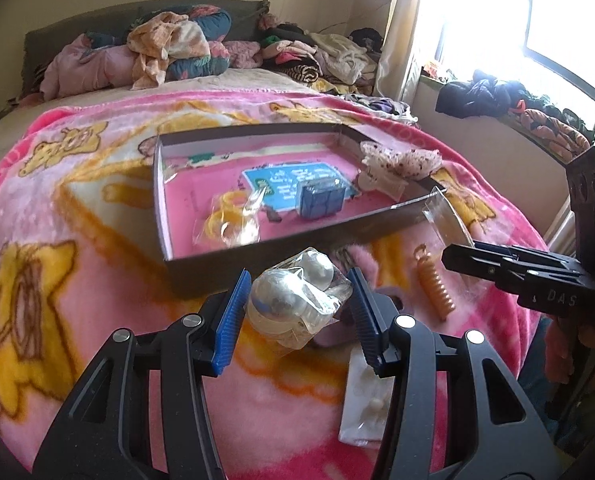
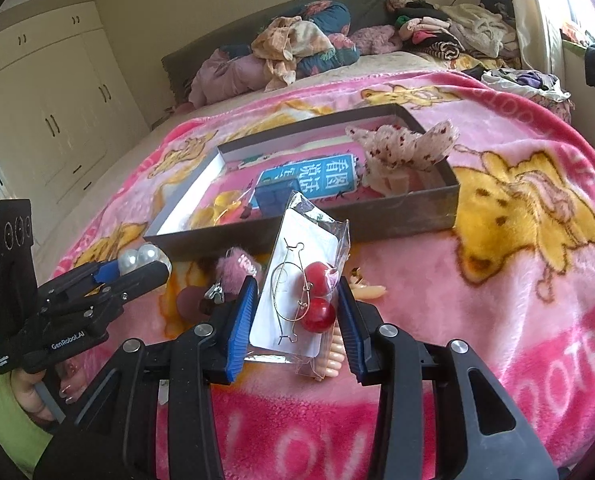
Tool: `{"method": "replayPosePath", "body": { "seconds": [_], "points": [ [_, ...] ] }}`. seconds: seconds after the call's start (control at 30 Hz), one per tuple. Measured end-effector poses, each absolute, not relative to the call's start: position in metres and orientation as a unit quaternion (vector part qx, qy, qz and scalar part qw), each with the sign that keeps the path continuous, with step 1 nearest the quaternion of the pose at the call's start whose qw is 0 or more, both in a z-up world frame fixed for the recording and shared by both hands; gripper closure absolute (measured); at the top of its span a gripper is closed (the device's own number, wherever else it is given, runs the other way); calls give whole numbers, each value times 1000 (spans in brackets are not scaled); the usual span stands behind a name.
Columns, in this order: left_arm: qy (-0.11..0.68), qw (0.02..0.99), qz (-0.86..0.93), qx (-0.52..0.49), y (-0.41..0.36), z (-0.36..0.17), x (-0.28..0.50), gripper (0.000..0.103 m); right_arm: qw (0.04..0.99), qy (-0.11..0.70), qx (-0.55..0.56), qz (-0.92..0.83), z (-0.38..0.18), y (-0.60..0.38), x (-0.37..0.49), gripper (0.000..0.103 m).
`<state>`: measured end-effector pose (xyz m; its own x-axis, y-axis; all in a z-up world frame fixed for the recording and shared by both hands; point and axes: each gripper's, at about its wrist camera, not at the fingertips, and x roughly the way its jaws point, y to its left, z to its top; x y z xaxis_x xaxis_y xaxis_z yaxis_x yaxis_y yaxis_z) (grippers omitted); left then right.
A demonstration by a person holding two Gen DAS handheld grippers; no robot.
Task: Organize jewelry
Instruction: 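Grasp the bag of pearl earrings with the left tool while the right tool grasps the red cherry earring card, then lift both held items and carry them over the pink box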
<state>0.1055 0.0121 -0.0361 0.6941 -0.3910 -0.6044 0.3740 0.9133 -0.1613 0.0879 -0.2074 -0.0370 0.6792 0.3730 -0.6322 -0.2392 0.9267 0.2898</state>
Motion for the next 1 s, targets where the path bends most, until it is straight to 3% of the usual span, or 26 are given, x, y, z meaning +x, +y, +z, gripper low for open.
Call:
{"method": "replayPosePath", "body": {
  "seconds": [1.0],
  "points": [
    [308,927,-209,-30,-3,-14,158,62,938,312,76,131,9,-231,120,65]
  ]
}}
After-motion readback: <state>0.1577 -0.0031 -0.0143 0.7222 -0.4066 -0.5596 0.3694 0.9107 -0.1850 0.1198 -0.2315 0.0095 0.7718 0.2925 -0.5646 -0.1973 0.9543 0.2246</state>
